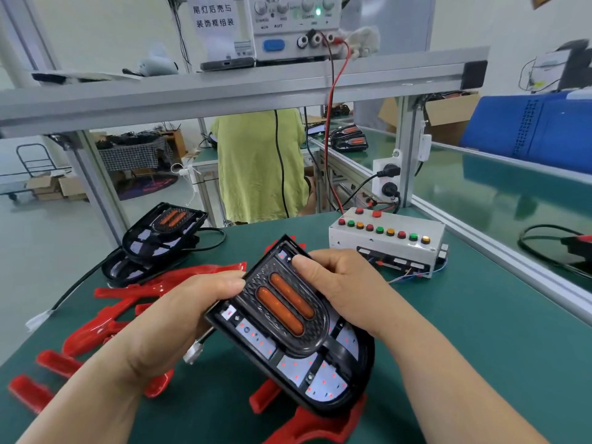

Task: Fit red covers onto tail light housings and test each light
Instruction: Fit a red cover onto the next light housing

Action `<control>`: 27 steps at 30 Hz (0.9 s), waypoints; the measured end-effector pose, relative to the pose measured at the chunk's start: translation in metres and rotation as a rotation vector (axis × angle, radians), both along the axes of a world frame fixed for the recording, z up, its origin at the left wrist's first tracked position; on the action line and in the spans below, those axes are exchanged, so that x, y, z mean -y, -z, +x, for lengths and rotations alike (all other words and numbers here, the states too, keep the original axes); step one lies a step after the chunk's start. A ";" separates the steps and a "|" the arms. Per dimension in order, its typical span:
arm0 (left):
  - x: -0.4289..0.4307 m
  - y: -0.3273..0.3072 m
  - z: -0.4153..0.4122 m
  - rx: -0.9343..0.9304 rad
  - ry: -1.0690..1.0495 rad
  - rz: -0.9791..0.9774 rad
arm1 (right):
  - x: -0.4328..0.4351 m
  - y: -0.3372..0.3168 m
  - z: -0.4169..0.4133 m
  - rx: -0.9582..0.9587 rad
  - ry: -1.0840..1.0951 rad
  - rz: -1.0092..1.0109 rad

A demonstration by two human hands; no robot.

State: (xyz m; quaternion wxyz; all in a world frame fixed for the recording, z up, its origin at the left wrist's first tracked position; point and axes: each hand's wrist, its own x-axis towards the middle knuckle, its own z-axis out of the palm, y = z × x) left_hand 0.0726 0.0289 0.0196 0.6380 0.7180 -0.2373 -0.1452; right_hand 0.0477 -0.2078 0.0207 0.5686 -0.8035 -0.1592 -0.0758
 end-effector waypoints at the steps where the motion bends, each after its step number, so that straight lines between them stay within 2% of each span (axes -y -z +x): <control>1: 0.000 0.000 -0.001 0.015 -0.002 0.041 | 0.000 0.000 0.000 -0.011 0.007 0.011; 3: 0.001 -0.002 -0.004 0.062 -0.094 0.116 | 0.000 0.000 0.000 -0.043 0.017 0.056; 5: 0.000 -0.001 -0.005 0.105 -0.084 0.122 | 0.002 0.000 0.000 -0.065 0.022 0.171; 7: 0.002 -0.006 -0.008 0.133 -0.088 0.026 | 0.004 -0.003 0.002 -0.067 0.078 0.316; 10: 0.003 -0.016 -0.006 0.076 -0.182 -0.187 | 0.012 0.000 0.014 -0.086 0.300 0.538; 12: 0.001 -0.019 -0.001 0.052 -0.209 -0.349 | 0.014 0.005 0.021 -0.094 0.328 0.670; 16: 0.003 -0.027 0.002 0.092 -0.238 -0.641 | -0.001 0.021 0.025 -0.153 0.251 0.579; 20: 0.001 -0.035 0.001 0.114 -0.225 -0.779 | -0.029 0.022 0.018 -0.304 0.165 0.522; 22: 0.002 -0.036 -0.001 0.070 -0.196 -0.834 | -0.037 0.020 0.017 -0.391 0.122 0.567; 27: 0.013 -0.031 -0.005 -0.163 -0.149 -0.894 | -0.038 0.012 0.020 -0.424 0.056 0.723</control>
